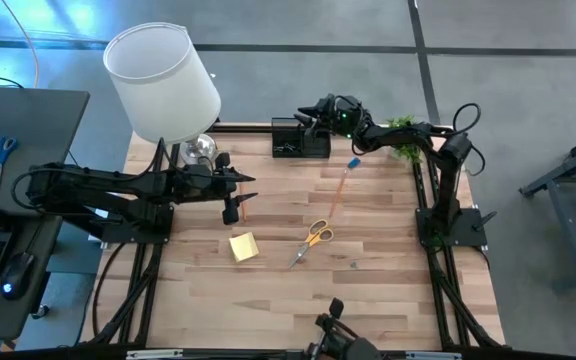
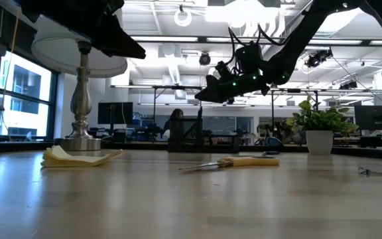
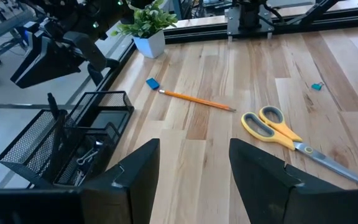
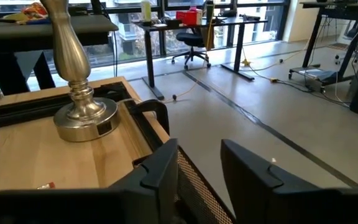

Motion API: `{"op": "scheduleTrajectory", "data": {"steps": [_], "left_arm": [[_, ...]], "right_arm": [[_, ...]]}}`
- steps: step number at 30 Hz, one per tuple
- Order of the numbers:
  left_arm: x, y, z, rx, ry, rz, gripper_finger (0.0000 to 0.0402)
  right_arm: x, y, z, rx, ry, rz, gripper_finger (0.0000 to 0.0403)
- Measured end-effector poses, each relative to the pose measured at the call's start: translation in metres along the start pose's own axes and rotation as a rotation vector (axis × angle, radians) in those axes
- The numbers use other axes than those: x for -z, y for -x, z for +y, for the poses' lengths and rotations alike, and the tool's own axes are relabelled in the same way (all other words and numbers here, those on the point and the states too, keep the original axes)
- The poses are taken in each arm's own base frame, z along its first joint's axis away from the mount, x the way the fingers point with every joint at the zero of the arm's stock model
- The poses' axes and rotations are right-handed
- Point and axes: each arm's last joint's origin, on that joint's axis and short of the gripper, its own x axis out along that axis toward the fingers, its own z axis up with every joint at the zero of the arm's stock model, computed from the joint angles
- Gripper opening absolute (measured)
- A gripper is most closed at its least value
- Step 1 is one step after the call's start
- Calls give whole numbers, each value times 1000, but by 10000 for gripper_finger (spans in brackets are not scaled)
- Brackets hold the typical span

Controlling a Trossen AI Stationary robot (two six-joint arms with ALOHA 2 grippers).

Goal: Pick and place office supplies into organizer
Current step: Put the right pencil into the desk organizer

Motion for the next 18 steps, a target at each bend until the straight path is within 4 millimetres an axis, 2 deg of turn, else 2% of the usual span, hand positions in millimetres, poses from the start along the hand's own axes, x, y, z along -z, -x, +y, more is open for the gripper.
{"op": "scheduleTrajectory", "data": {"steps": [6,14,18], "left_arm": [[1,0,0,1,-2,8,184],[1,0,0,1,-2,7,184],[1,0,0,1,0,7,184]], "right_arm": [[-5,2,1,-10,3,-12,135],[-49,20,17,-67,45,-106,136],[-65,33,32,-101,87,-52,135]]}}
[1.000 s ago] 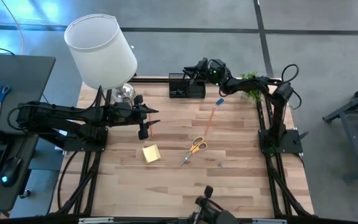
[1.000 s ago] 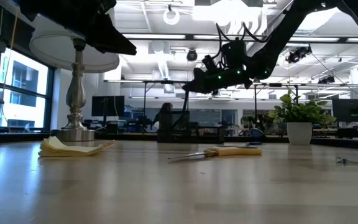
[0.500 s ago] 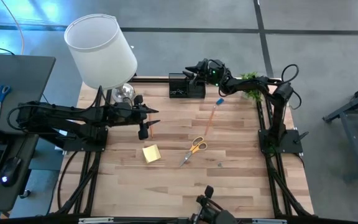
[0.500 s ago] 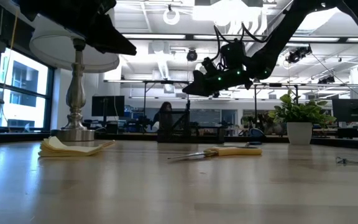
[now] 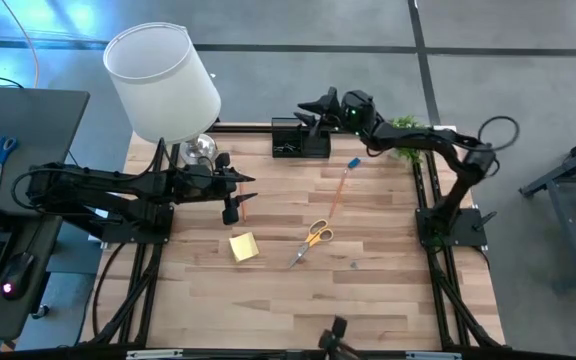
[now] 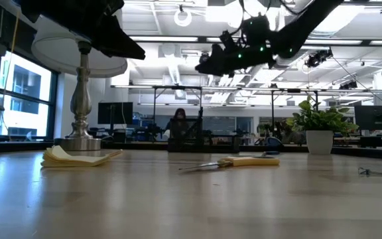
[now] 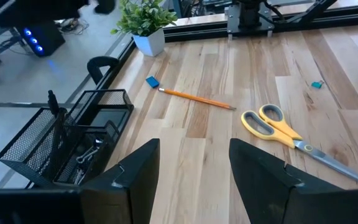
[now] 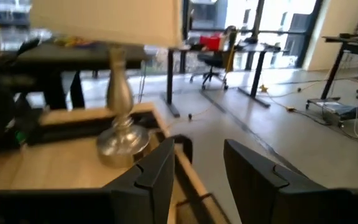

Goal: Pick and place office supplies into organizer
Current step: Put the right pencil into the desk organizer

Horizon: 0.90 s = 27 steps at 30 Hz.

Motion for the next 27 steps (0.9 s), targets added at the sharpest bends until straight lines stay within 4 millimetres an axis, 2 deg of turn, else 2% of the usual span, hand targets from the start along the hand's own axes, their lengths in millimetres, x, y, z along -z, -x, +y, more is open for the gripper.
{"op": "scheduleTrajectory", "data": {"steps": [5,12,19,21,23,25,27], "left_arm": [[0,0,0,8,8,-3,184],[-1,0,-1,25,21,-16,184],[1,-3,-4,113,50,0,184],[3,-6,-6,127,74,14,184],[7,-10,-7,142,76,52,184],[9,-14,-8,138,70,65,184],[10,-16,-8,125,65,68,184]], "right_arm": [[-9,15,17,-51,2,151,135],[-3,31,38,10,8,396,133],[-7,32,61,47,44,426,133],[2,33,68,59,40,417,133],[20,37,76,68,23,413,133],[36,43,83,86,1,397,133],[44,53,88,115,-14,359,132]]}}
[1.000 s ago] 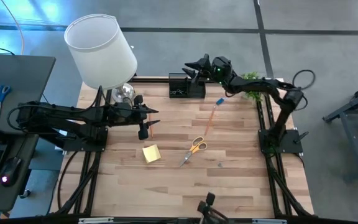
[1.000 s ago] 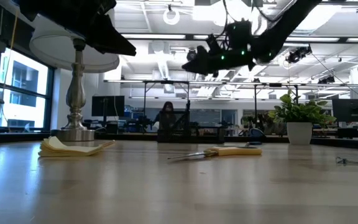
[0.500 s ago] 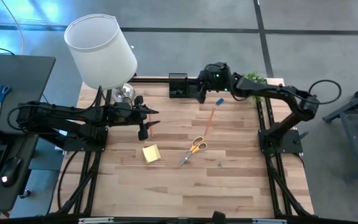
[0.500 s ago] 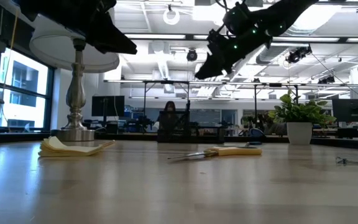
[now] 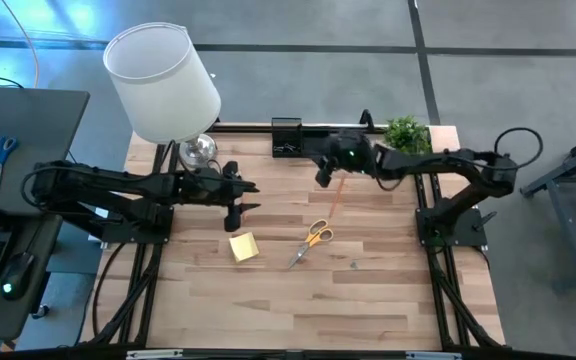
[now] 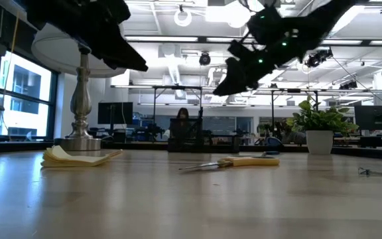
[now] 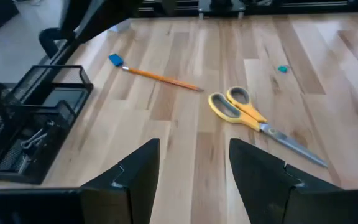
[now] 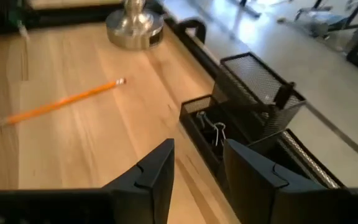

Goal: Pick and place office supplies into organizer
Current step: Put the right pencil into the desk organizer

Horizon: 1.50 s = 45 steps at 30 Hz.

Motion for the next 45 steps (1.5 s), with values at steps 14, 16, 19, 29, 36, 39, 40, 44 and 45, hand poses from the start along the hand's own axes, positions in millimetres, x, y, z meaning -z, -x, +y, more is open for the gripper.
{"op": "scheduleTrajectory", "data": {"steps": [14,16,19,29,36,39,40,44,45], "left_arm": [[-7,-1,1,-25,5,-70,184],[-7,-1,1,-25,5,-69,184],[-6,-1,1,-25,5,-65,184],[-5,-1,1,-28,-22,-55,184],[-4,-1,1,-28,-23,-45,184],[-5,-1,1,-28,-22,-49,184],[-5,-1,1,-28,-22,-50,184],[-4,-1,1,-24,-10,-43,184],[-4,-1,1,-23,-3,-35,184]], "right_arm": [[44,68,1,202,-228,14,132],[58,67,0,243,-269,53,133],[73,65,-3,245,-357,88,133],[82,51,5,229,-443,213,133],[98,27,23,230,-417,374,133],[105,20,28,240,-437,414,133],[106,18,29,243,-444,424,133],[111,14,34,255,-473,451,133],[112,13,36,255,-484,456,133]]}}
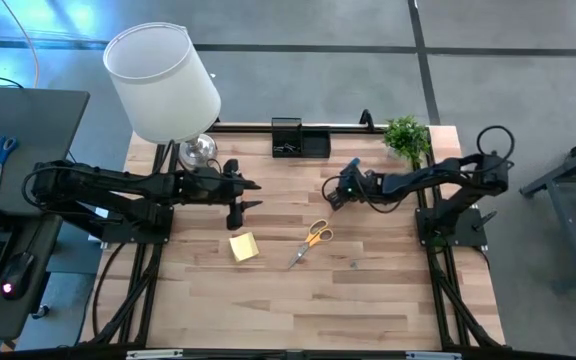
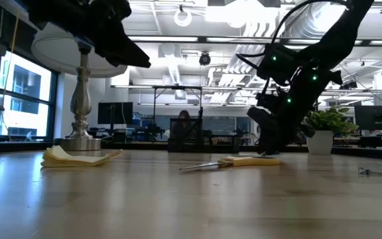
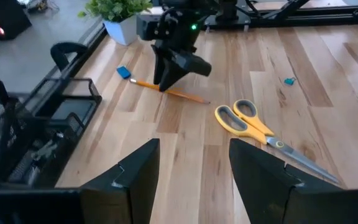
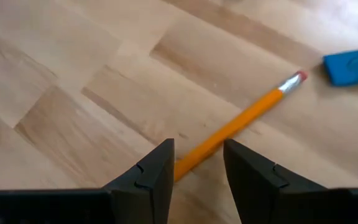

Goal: Pick and place office supplies into organizer
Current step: Put the right pencil into the desk organizer

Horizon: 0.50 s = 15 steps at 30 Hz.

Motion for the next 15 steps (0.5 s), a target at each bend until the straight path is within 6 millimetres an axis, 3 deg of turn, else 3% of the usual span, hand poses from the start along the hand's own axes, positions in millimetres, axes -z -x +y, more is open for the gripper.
{"op": "scheduleTrajectory", "data": {"steps": [11,15], "left_arm": [[21,-1,-4,86,59,125,184],[25,-1,-4,87,65,134,184]], "right_arm": [[28,12,25,8,-30,16,132],[37,17,31,20,1,14,111]]}}
